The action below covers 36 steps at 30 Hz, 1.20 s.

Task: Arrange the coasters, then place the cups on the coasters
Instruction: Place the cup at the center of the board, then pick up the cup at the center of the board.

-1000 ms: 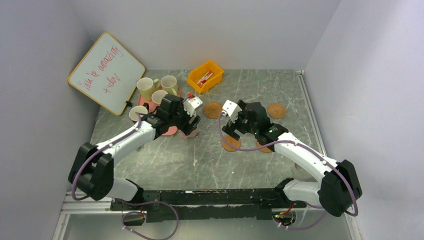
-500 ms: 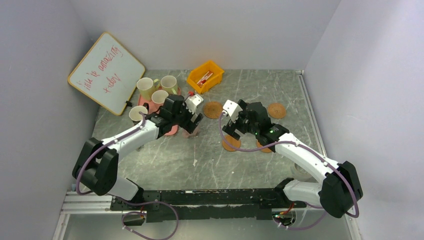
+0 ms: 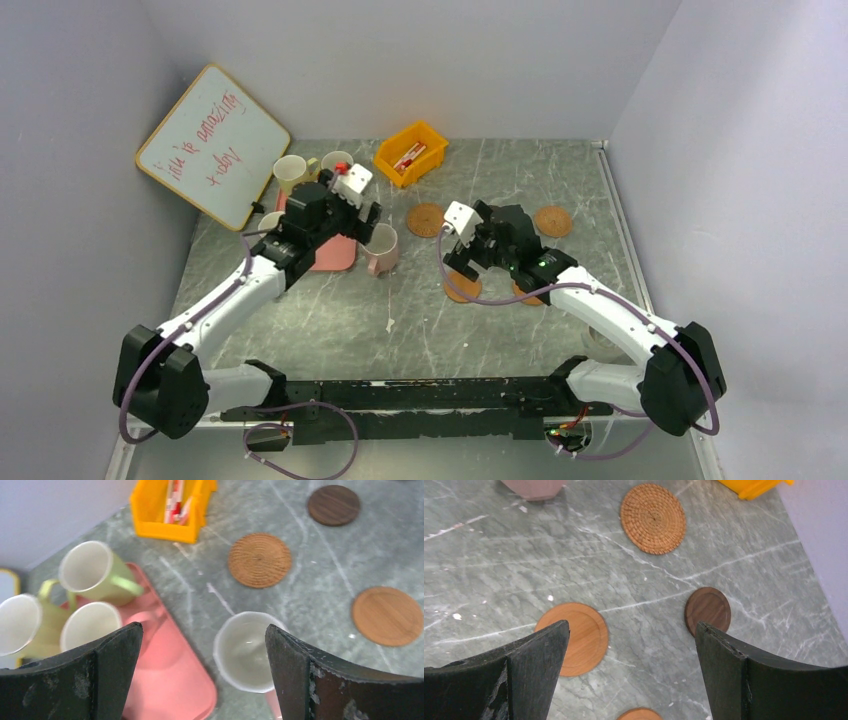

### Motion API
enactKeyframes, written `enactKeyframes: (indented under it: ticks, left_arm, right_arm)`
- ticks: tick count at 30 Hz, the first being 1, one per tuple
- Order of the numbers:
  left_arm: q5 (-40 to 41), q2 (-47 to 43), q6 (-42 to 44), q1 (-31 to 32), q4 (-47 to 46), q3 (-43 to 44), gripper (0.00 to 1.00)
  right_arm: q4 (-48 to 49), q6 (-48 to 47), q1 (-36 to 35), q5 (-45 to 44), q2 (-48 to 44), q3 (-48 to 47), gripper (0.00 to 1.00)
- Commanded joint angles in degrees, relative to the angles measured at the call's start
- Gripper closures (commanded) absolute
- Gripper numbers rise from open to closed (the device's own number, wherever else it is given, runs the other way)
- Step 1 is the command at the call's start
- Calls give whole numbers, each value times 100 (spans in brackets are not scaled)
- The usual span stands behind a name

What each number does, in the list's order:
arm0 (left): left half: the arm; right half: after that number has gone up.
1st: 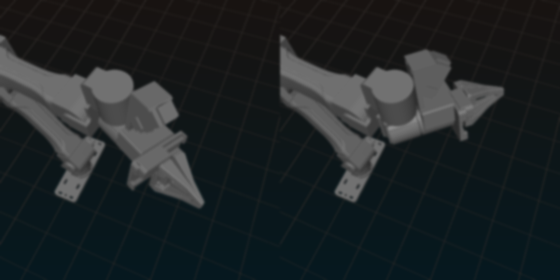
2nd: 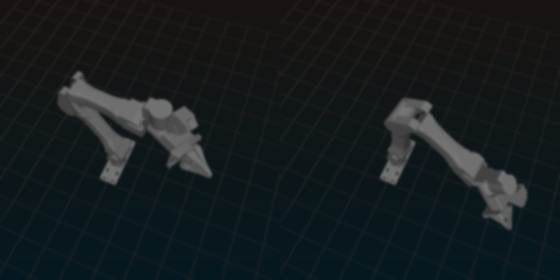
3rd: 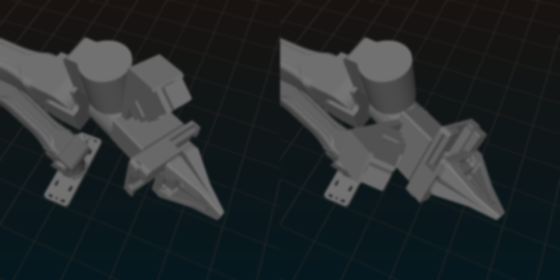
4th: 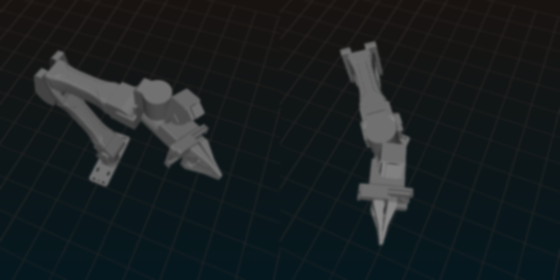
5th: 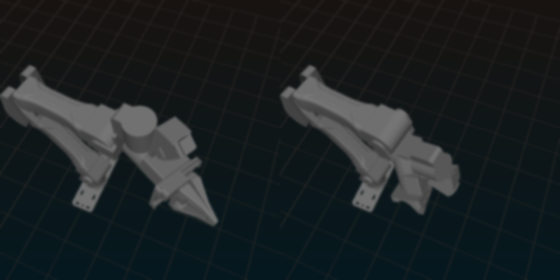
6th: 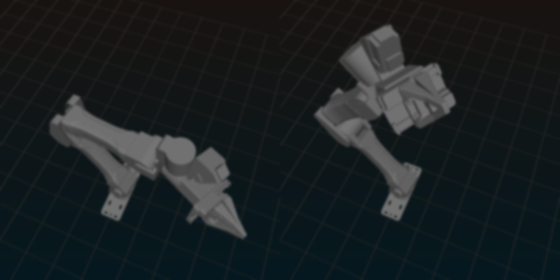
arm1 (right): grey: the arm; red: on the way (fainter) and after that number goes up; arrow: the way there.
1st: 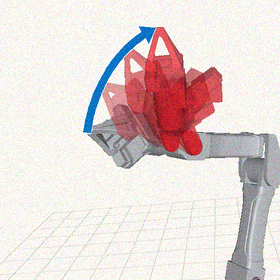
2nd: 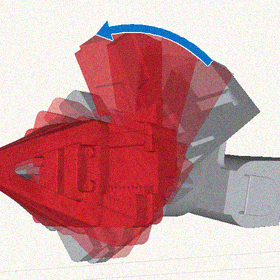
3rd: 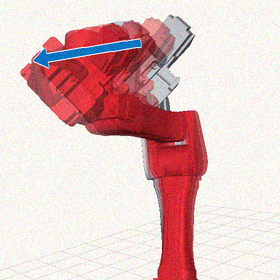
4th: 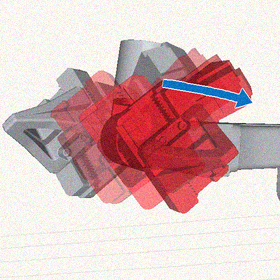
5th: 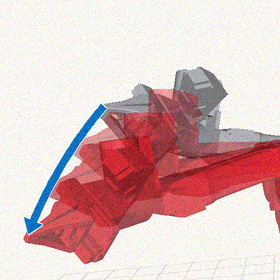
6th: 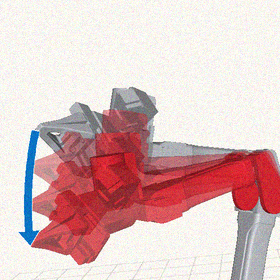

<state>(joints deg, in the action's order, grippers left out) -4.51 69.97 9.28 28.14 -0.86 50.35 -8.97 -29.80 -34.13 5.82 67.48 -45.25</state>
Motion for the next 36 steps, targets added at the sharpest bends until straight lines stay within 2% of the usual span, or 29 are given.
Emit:
enactKeyframes:
  ticks: [1,5,12,19,22,33,36]
  left_arm:
    - [210,-105,-164,-776,-122,-71,3]
    - [-345,-292,-217,-1699,-97,-244,3]
    - [-1114,-802,-40,-2163,-320,-731,3]
    - [-1296,-1141,-123,-2601,-433,-970,3]
    - [-1128,-1044,-170,-2662,-442,-940,3]
    - [-1181,-1074,-260,-2779,-622,-1079,3]
    - [-1161,-1116,-253,-2787,-666,-1120,3]
  right_arm:
    - [238,99,-459,97,-189,-151,0]
    - [213,88,-1215,-443,315,-673,0]
    - [493,138,-2377,-1107,1344,-1442,0]
    - [1627,64,-3416,-2915,2246,-1610,0]
    - [2213,217,-3626,-3745,2651,-1712,0]
    - [4111,162,-3644,-4675,3192,-1361,0]
    - [4209,243,-3630,-4770,3374,-1334,0]
